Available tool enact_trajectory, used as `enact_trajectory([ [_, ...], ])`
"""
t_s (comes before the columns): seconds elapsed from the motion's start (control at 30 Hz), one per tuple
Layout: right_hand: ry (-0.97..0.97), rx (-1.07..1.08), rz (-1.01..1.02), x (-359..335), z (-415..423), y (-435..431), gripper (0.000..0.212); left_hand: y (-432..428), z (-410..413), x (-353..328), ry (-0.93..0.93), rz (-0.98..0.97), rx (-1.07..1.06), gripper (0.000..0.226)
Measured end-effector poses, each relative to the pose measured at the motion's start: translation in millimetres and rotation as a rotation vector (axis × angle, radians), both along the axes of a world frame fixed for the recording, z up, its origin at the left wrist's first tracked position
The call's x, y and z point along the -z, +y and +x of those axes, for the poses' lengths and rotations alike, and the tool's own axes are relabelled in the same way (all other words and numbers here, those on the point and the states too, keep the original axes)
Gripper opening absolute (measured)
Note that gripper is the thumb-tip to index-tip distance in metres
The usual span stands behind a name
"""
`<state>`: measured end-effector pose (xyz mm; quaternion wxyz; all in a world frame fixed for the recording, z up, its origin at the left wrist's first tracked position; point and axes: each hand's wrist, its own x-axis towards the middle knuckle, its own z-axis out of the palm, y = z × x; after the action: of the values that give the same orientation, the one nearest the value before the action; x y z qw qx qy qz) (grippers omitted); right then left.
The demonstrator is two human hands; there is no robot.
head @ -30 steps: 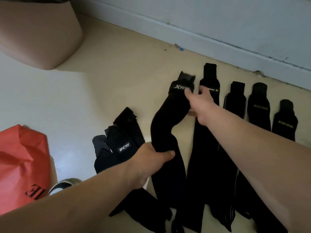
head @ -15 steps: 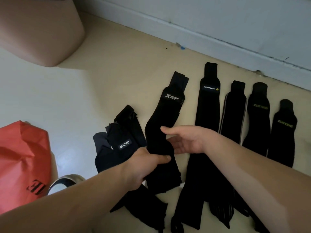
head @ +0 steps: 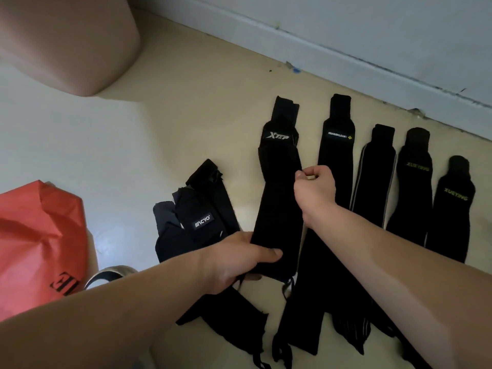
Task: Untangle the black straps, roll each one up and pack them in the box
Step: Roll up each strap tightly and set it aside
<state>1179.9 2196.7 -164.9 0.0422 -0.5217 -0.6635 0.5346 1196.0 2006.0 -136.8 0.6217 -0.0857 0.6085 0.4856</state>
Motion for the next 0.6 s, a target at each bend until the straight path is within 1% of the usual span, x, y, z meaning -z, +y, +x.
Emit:
enact_trajectory([
  [0.07,-0.127,-0.209,0.2,2.5,1.8,7.0,0.022,-3.3,3.5,3.8,0.02,-0.035,-0.072,0.021],
  [0.13,-0.242,-0.477,0.528,5.4,9.6,5.3,0.041,-5.5,8.6,8.1,0.063,-0.1,-0.101,0.019],
  [0.2,-0.196,-0.77,0.763,11.4,20.1,-7.6,0.061,-8.2,14.2,12.1,0.13,-0.131,-0.017,0.019],
  [0.27,-0.144,-1.032,0.908,18.2,31.4,-18.8,0.076,-11.4,20.2,13.8,0.165,-0.136,0.126,0.023],
  [0.3,-0.129,-1.144,0.955,21.6,35.9,-21.1,0.08,-12.9,22.3,12.9,0.197,-0.153,0.231,0.026],
  [0.37,-0.118,-1.31,0.975,28.7,41.8,-22.2,0.075,-16.2,19.4,11.4,0.358,-0.198,0.476,0.024],
  [0.4,-0.142,-1.355,0.944,30.7,43.8,-23.2,0.069,-18.2,15.1,8.8,0.449,-0.217,0.551,0.017],
  [0.43,-0.181,-1.373,0.911,32.5,45.1,-24.0,0.062,-20.7,9.3,5.5,0.527,-0.226,0.556,0.011],
  [0.47,-0.205,-1.366,0.908,34.2,45.5,-24.4,0.058,-24.1,1.9,2.8,0.567,-0.224,0.49,0.013],
  [0.53,-0.217,-1.328,0.98,36.0,42.5,-27.1,0.046,-31.2,-13.9,-5.6,0.528,-0.204,0.198,0.021],
  [0.57,-0.207,-1.301,1.041,33.9,38.0,-30.9,0.038,-36.1,-23.6,-7.4,0.536,-0.223,0.061,0.021],
  [0.6,-0.2,-1.268,1.085,29.5,30.7,-35.6,0.03,-43.5,-34.5,-4.4,0.598,-0.264,-0.031,0.019],
])
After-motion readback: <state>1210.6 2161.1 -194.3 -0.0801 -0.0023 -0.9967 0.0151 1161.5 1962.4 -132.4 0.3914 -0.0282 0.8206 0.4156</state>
